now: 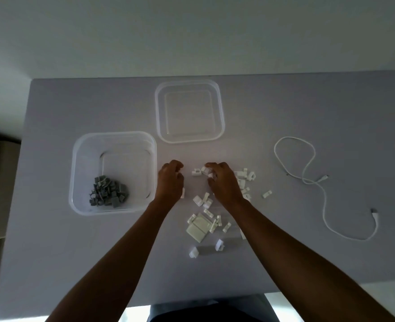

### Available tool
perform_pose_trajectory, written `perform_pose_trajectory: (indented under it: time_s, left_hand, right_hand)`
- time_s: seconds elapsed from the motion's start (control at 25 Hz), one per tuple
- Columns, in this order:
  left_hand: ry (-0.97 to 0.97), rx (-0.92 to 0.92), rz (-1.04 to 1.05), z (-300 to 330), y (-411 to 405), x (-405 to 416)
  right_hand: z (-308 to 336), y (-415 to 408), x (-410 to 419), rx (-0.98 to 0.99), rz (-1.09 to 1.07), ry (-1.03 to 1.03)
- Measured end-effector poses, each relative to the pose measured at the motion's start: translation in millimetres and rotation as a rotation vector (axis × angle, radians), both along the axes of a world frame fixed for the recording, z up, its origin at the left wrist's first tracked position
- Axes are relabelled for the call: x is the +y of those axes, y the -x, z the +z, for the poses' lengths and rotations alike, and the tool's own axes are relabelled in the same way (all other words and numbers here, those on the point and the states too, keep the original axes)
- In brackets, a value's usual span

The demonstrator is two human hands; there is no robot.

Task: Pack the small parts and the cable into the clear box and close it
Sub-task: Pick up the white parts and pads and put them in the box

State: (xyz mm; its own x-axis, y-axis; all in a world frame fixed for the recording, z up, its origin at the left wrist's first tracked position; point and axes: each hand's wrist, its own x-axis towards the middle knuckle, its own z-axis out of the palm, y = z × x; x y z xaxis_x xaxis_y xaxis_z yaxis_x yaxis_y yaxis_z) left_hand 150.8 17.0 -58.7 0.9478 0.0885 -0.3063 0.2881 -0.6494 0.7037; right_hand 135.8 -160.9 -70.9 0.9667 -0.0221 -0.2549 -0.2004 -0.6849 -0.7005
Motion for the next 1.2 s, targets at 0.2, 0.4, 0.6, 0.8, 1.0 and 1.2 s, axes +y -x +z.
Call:
perform_pose_trajectory:
  time_s: [0.2,0.4,0.6,0.8,1.0,1.2]
  left_hand:
    - [0.840,0.341,0.411,40.1,-7.8,-1.1]
    - [1.264,0.474,0.575,58.7,-6.1,9.6]
    - [0.920,0.581,0.448,62.6,-5.1,15.1]
    - [-0.378,0.250,-0.225,53.8,10.4,0.5]
    - [-0.699,0.257,-0.424,40.6,16.2,-3.3]
    - [-0.758,0.272,-0.527,41.4,18.2,-7.7]
  right_hand:
    - [-9.7,-6.8,7.3,-0.026,0.060,0.121]
    - [-5.4,-4.2,3.5,-0.024,-0.190,-0.158]
    - [23.5,13.6,-0.2,0.380,-0.640,-1.209]
    - [32.2,19.4,-11.2,0.487,-0.646,-1.468]
    - [16.3,8.3,-4.0,0.248,-0.421,-0.599]
    - [2.7,-1.4,8.2,-0.051,-0.071,-0.123]
